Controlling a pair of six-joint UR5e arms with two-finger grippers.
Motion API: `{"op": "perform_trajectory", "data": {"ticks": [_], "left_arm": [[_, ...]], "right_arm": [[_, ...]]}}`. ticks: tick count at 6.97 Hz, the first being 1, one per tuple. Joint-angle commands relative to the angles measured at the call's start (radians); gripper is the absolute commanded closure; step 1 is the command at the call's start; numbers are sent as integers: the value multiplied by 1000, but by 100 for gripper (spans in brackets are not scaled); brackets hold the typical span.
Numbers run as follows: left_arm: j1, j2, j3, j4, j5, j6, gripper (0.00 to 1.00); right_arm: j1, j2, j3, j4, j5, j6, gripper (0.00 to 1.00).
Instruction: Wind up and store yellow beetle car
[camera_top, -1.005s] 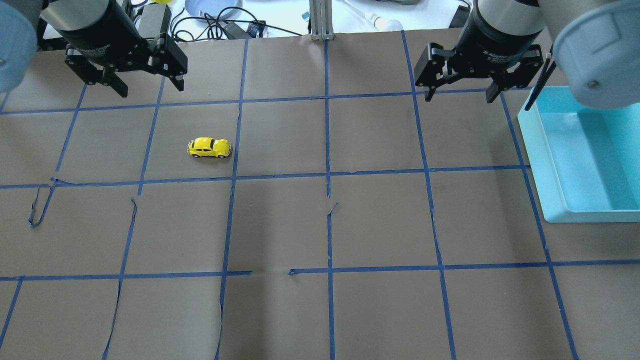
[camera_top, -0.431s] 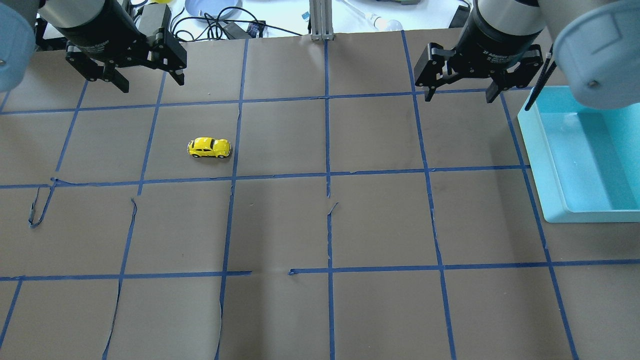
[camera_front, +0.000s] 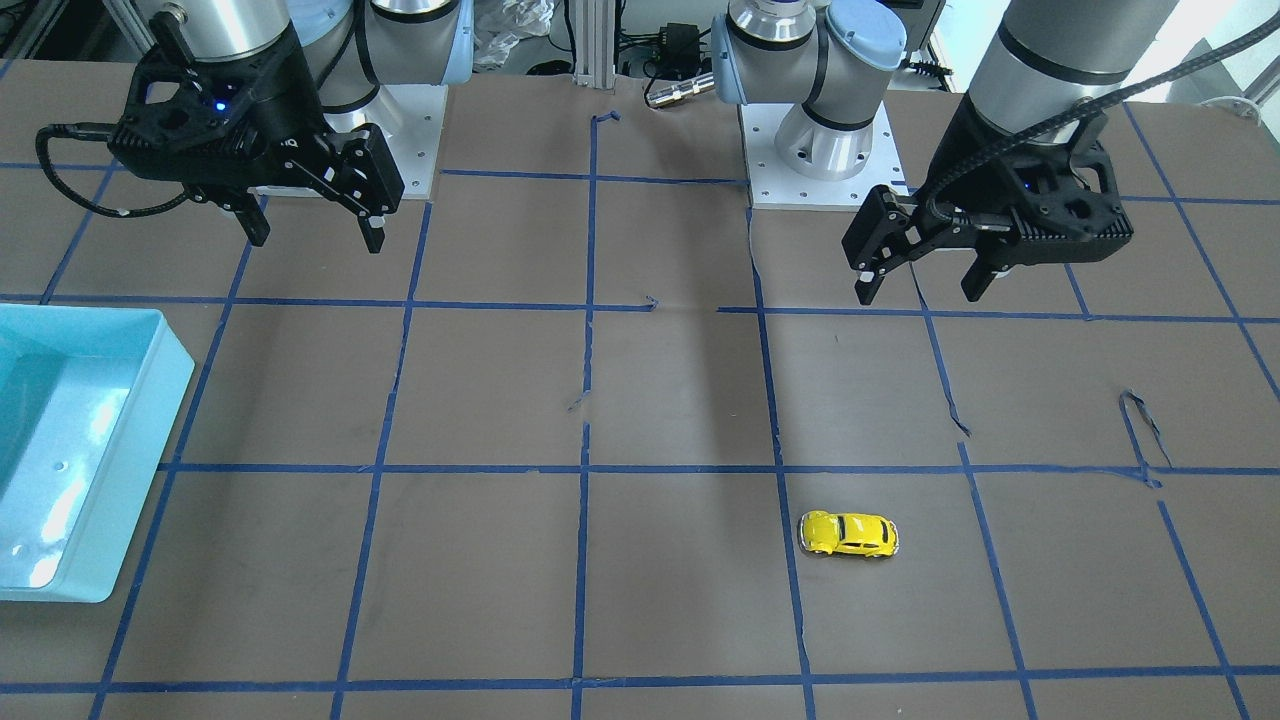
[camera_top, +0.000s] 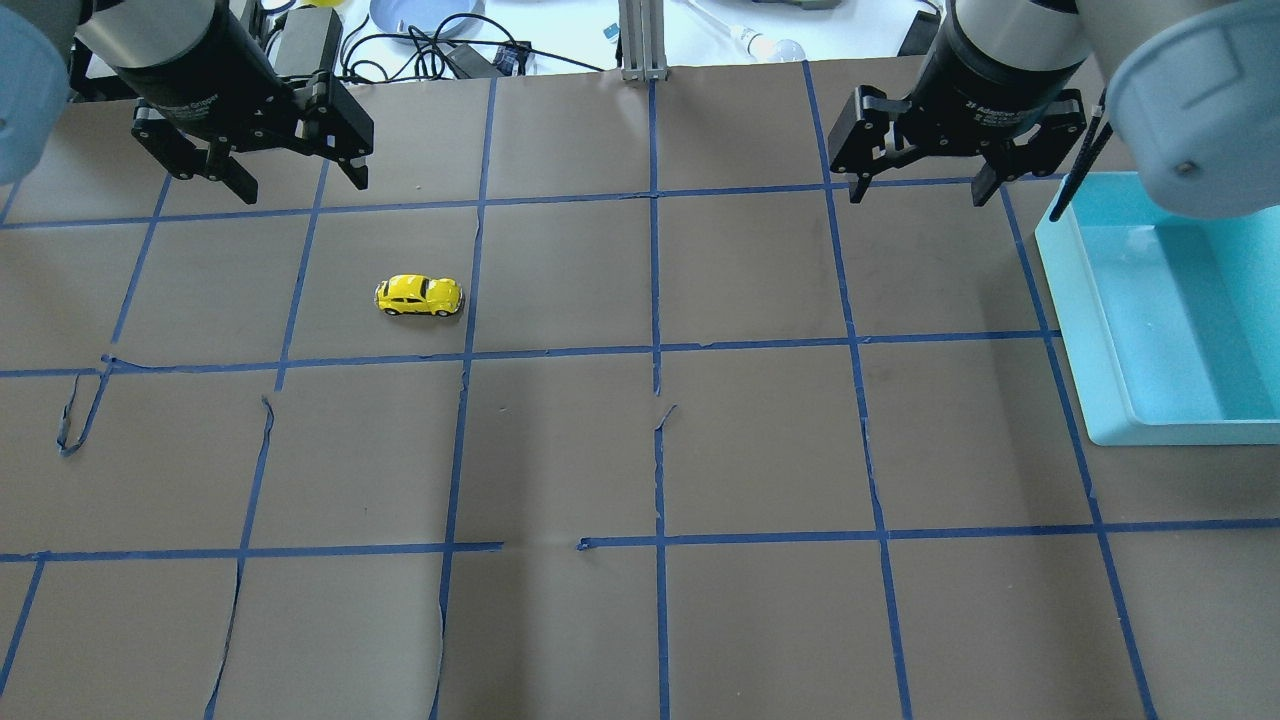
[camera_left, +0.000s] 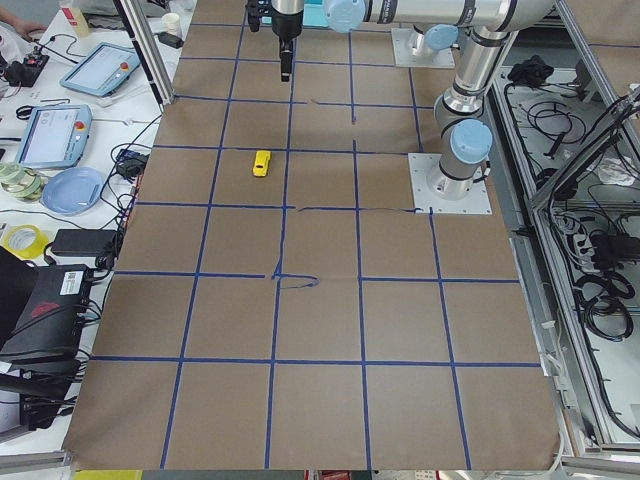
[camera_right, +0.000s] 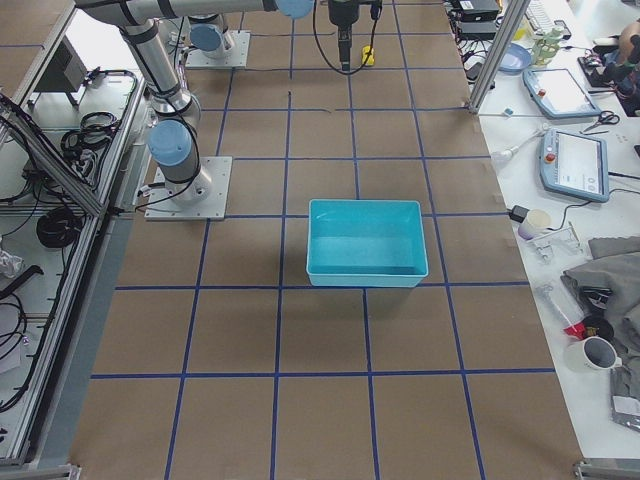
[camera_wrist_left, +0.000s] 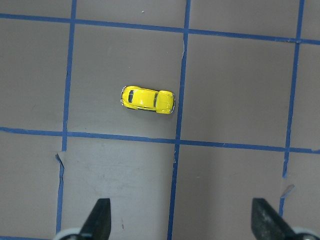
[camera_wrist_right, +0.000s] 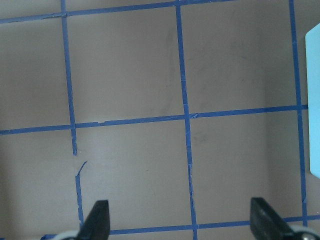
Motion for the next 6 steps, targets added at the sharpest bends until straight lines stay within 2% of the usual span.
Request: {"op": "perform_trajectory", "data": {"ticks": [1,6], "left_arm": [[1,2,0,-18,2,55,0],[-5,-24,-9,3,-12,57,0]], "right_arm": [[0,0,0,0,0,0,0],[0,0,0,0,-1,0,0]]}}
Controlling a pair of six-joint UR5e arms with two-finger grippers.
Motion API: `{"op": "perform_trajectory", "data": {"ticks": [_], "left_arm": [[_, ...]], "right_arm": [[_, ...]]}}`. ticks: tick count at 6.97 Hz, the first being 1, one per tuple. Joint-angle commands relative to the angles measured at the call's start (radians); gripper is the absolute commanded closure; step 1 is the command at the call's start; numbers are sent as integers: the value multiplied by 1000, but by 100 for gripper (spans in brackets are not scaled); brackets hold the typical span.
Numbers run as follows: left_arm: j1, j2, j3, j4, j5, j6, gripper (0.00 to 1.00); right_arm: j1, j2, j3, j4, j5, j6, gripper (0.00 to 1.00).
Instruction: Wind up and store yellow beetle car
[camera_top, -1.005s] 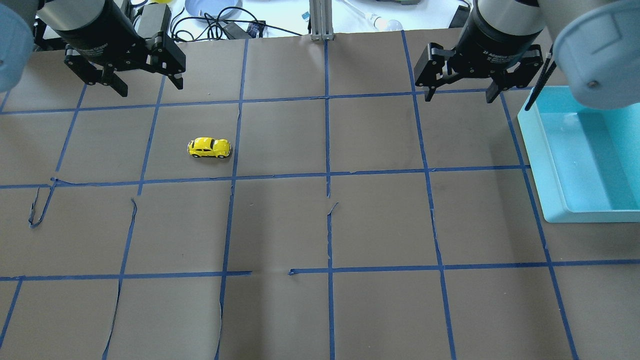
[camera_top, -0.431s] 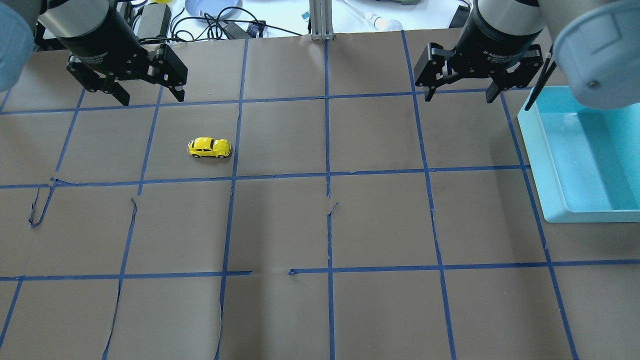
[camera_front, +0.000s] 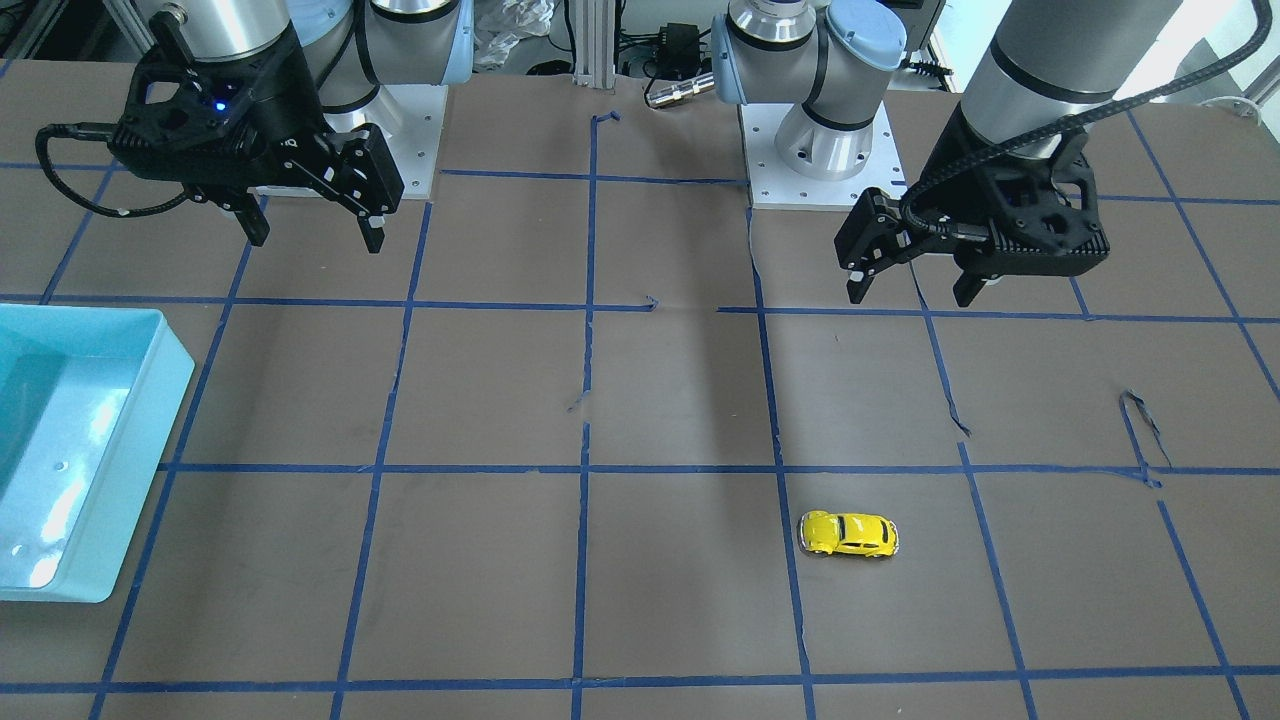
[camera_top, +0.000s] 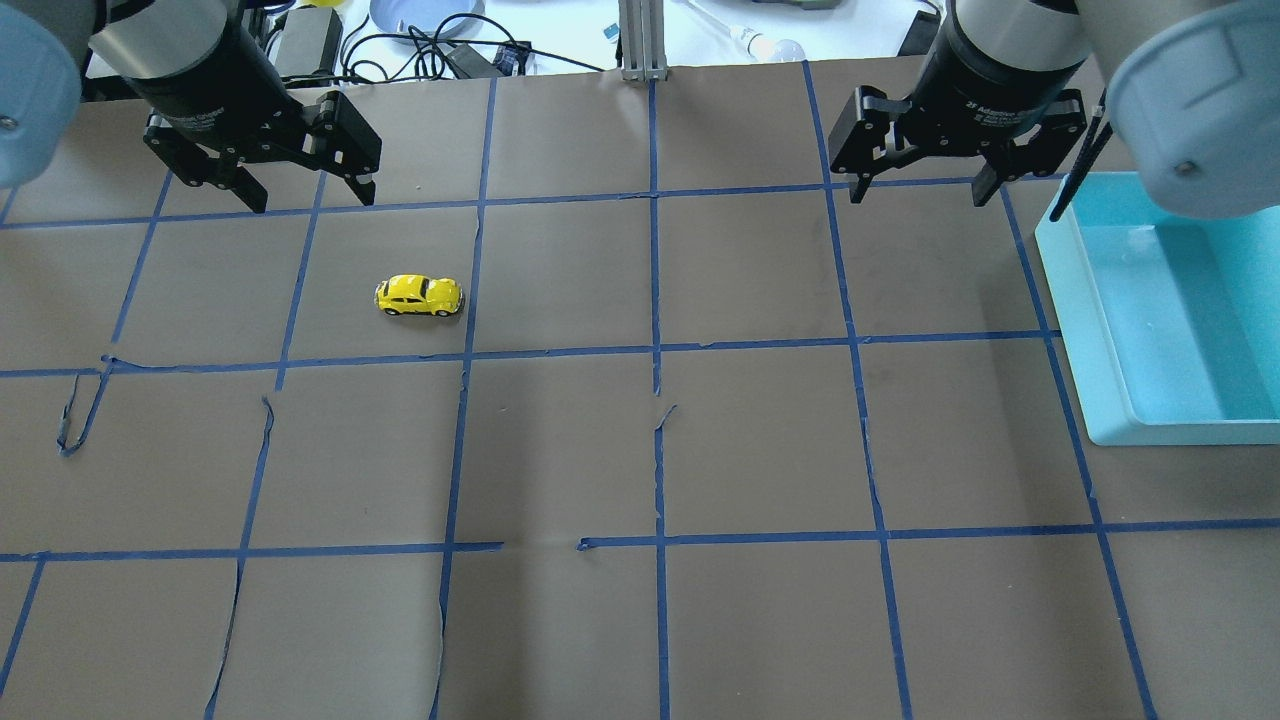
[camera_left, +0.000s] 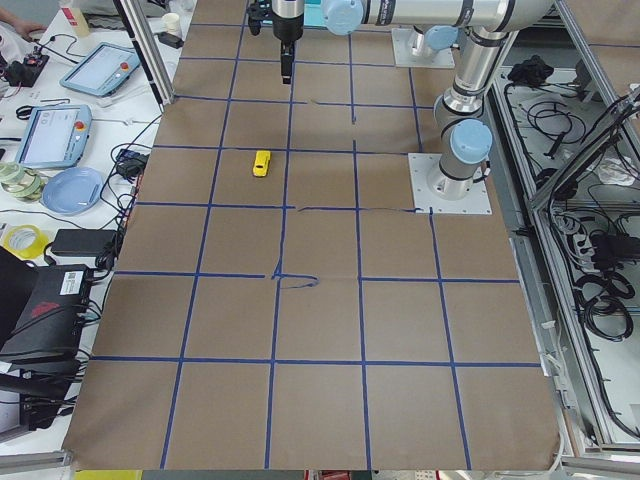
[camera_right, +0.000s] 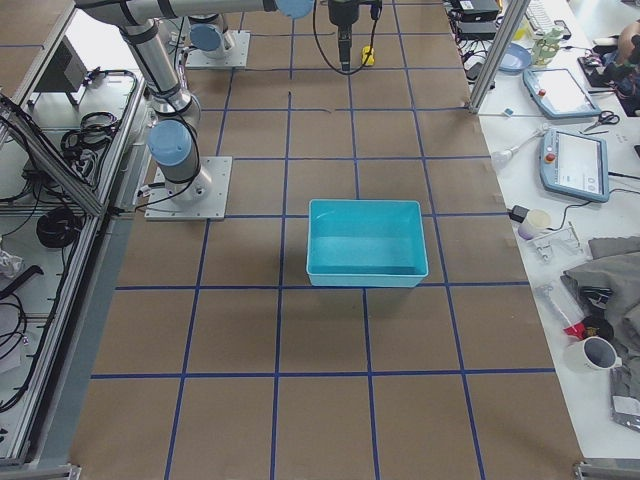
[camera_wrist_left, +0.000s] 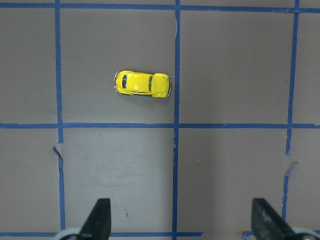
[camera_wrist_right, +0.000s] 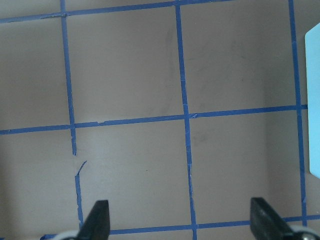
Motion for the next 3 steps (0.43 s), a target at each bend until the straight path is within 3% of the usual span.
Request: {"op": "perform_trajectory", "data": {"ticks": [1,3], "left_arm": [[-2,-12,7,21,-10,-1,0],[-2,-5,7,22,-7,2,0]], "right_arm": [[0,0,0,1,0,0,0],[0,0,0,-1,0,0,0]]}}
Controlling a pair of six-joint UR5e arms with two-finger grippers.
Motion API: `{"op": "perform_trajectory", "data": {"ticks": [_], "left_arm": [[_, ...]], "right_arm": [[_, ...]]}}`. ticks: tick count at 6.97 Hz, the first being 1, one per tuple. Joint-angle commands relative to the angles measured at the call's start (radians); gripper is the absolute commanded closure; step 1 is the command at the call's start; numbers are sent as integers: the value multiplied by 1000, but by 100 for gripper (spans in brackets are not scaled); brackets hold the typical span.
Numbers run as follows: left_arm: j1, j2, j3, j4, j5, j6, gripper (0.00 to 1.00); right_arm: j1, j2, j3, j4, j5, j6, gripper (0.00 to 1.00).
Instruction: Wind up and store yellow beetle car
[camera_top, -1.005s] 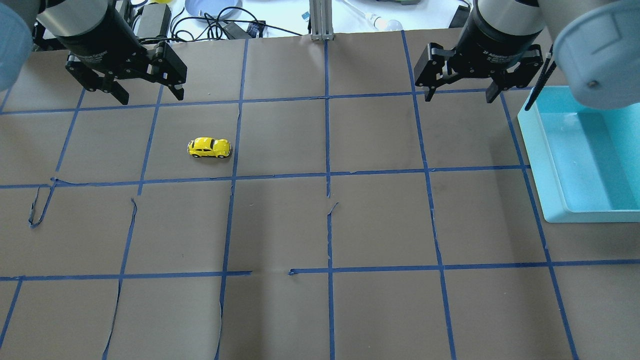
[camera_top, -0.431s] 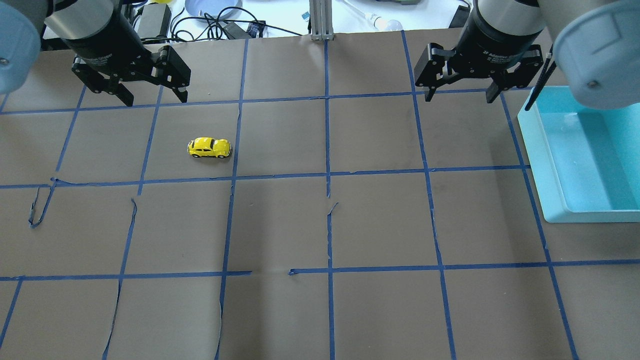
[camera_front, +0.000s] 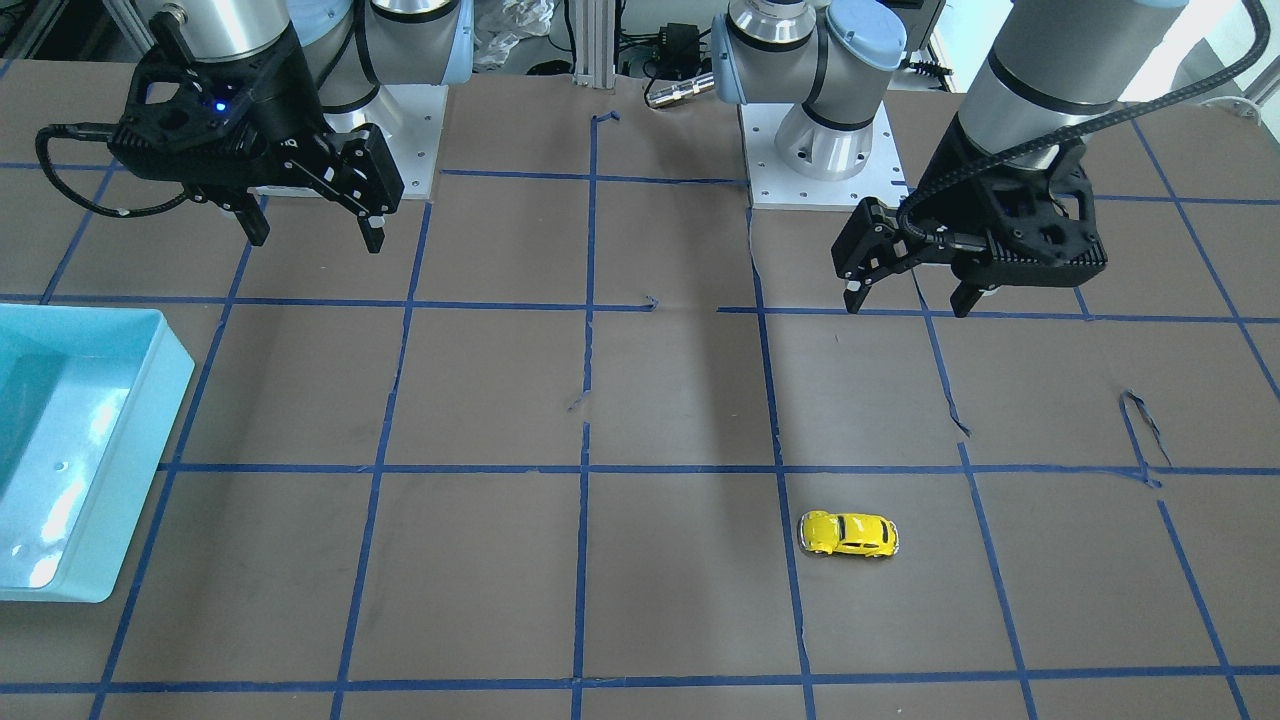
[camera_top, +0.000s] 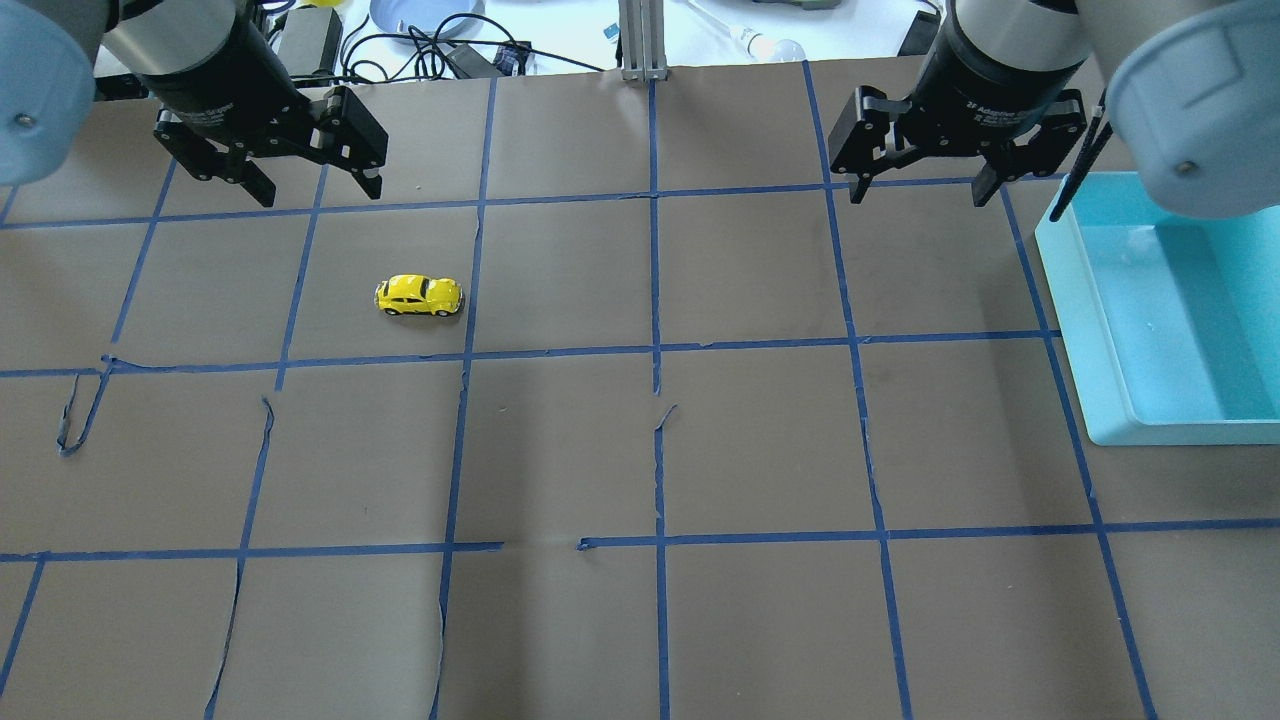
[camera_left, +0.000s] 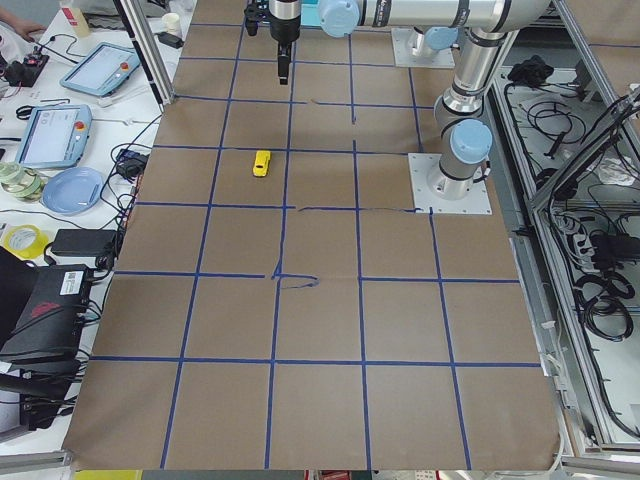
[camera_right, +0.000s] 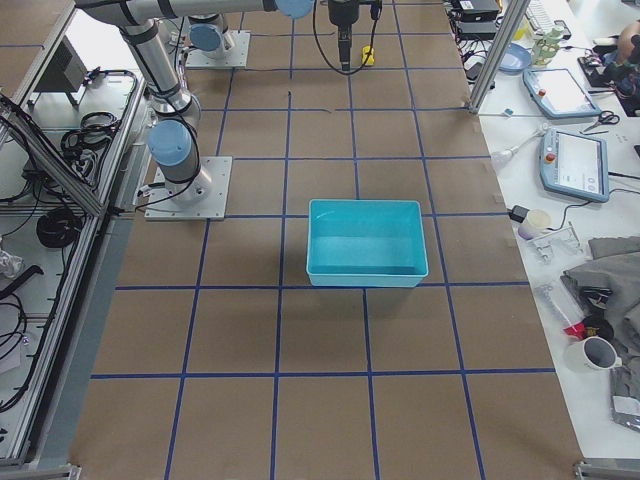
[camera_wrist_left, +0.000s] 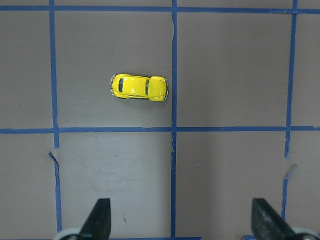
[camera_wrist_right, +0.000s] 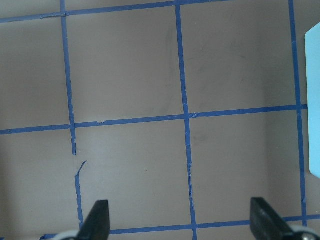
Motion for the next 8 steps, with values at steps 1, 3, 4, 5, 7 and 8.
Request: {"op": "perform_trajectory", "data": {"ticks": [1,3,4,5,7,8], "left_arm": [[0,7,5,3,2,2,0],[0,5,0,5,11,2,0],[3,7,-2,5,11,2,0],[4,8,-3,5,11,2,0],[8,18,8,9,11,3,0],[6,19,6,11,11,3,0]], "right_arm": [[-2,0,0,-1,0,0,0],[0,0,0,0,0,-2,0],[0,0,0,0,0,-2,0],[0,0,0,-1,0,-2,0],[0,0,0,0,0,-2,0],[-2,0,0,0,0,-2,0]]}}
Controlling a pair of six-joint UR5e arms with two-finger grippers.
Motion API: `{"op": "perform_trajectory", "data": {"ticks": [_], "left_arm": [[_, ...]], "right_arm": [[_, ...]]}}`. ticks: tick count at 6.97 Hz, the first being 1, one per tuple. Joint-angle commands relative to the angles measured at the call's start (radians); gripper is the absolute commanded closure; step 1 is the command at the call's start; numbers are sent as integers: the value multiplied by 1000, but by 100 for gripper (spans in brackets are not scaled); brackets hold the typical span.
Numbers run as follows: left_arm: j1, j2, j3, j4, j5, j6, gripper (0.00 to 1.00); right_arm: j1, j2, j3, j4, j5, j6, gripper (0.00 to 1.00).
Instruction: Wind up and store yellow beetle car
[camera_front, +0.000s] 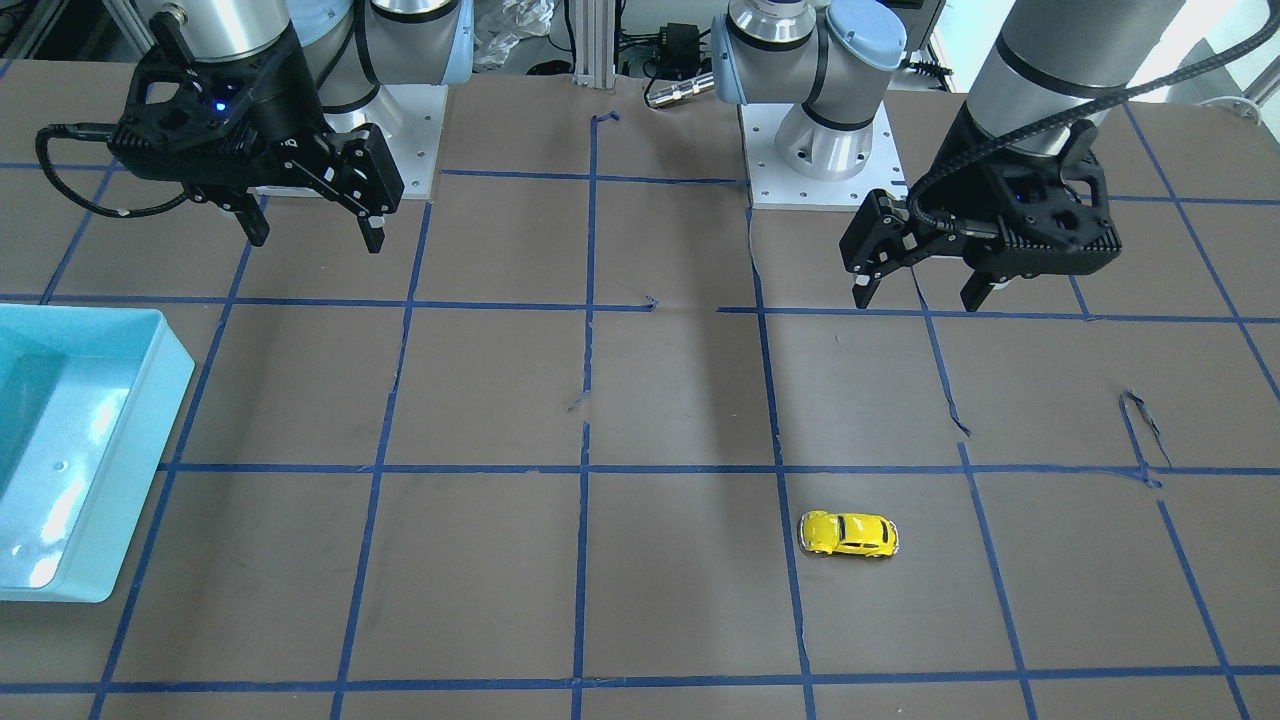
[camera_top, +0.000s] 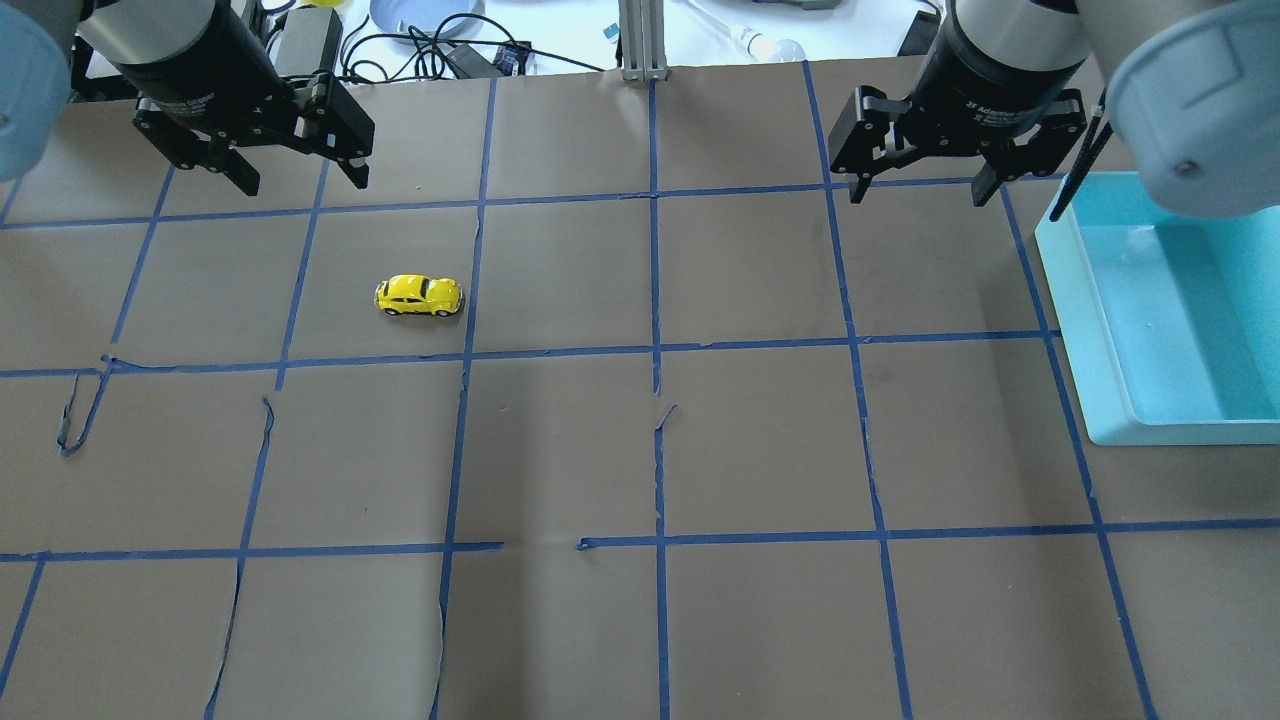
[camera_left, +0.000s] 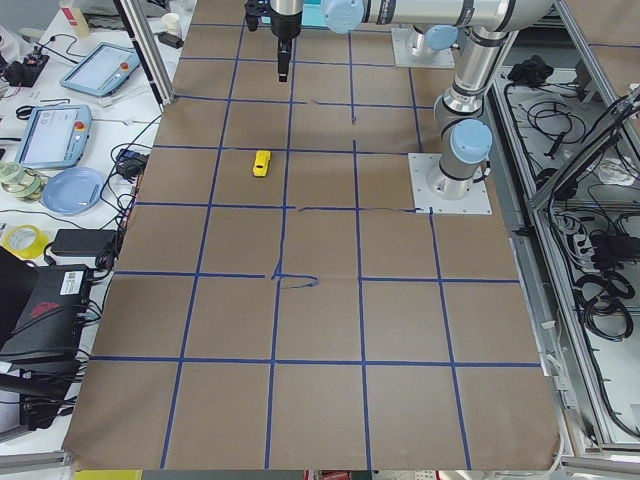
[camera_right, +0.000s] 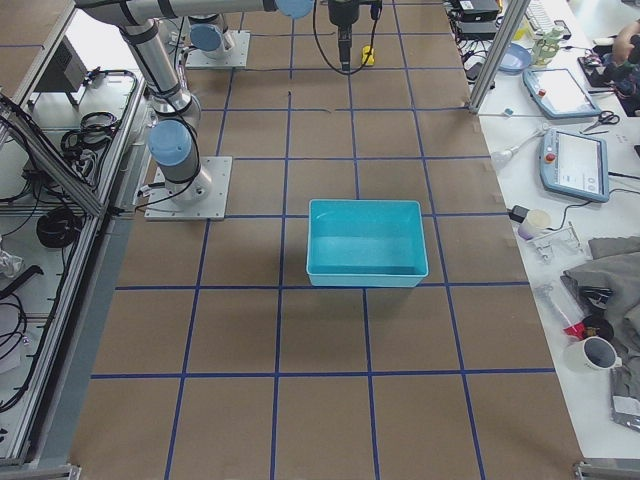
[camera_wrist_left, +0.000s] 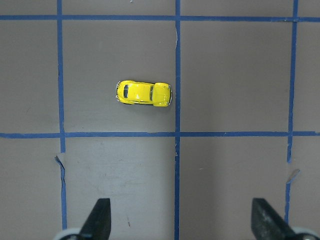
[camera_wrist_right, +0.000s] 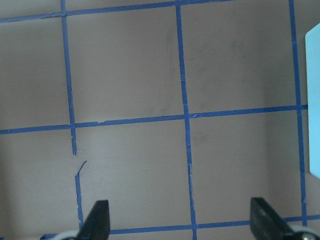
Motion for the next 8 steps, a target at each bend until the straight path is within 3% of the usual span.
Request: {"op": "perform_trajectory", "data": {"ticks": [1,8], "left_arm": [[0,2,2,27,0,1,0],[-2,13,-1,50,0,2,0]], "right_arm": [[0,0,0,1,0,0,0],[0,0,0,1,0,1,0]]}}
